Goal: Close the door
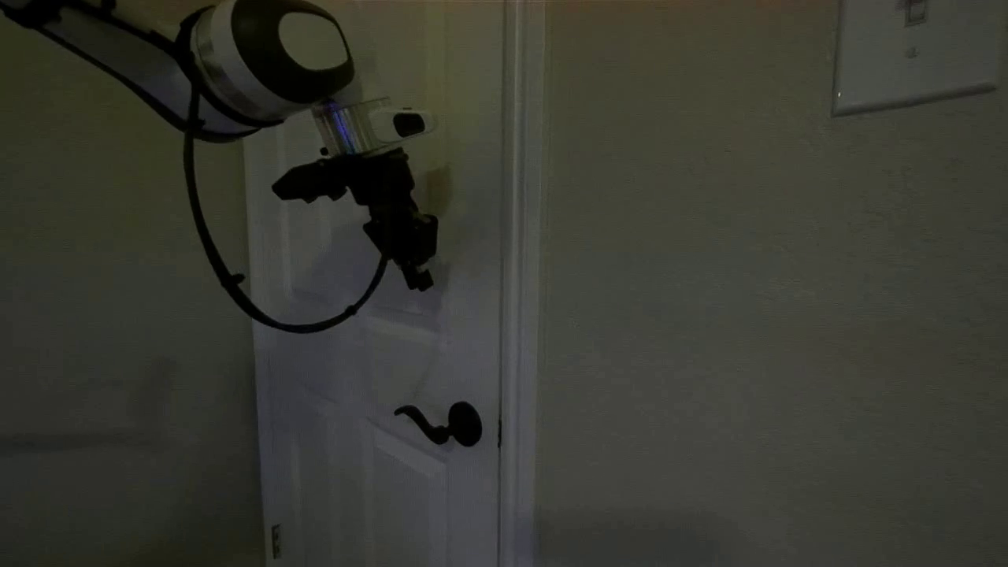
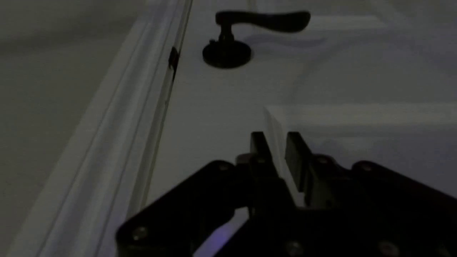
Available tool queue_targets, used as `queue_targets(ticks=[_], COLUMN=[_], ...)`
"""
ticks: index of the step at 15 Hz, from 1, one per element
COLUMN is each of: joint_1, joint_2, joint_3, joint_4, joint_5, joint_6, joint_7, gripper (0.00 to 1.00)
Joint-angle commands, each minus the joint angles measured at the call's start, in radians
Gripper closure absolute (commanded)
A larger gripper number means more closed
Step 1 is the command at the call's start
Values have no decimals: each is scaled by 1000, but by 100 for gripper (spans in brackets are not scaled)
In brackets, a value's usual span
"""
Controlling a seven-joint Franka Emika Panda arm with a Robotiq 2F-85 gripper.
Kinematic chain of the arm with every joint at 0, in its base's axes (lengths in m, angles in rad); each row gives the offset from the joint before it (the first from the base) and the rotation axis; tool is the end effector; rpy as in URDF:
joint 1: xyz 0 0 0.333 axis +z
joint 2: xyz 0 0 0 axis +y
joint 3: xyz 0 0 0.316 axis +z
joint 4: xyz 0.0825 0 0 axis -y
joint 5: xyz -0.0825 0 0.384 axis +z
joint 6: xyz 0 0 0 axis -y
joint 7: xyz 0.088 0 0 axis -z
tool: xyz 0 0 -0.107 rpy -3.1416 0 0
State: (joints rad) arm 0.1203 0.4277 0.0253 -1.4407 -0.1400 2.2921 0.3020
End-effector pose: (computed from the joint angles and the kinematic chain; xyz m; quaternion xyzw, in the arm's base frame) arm 0.7150 0.0984 0.4915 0.9751 -0.0444 0.2172 0.0082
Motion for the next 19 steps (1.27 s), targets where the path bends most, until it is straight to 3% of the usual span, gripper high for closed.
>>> queue_targets(ticks=[1, 8, 13, 14, 19], joint_1=[9, 2, -9, -13, -15], joint_2=[-190, -436, -588, -493, -493], joint_3=[-4, 22, 48, 51, 55], joint_4=[-218, -455, -602, -503, -508], joint_5=[28, 47, 115, 88, 89], joint_6=[-129, -397, -441, -434, -433], joint_7=[2, 55, 120, 79, 81], gripper=[47, 3, 0, 0, 0])
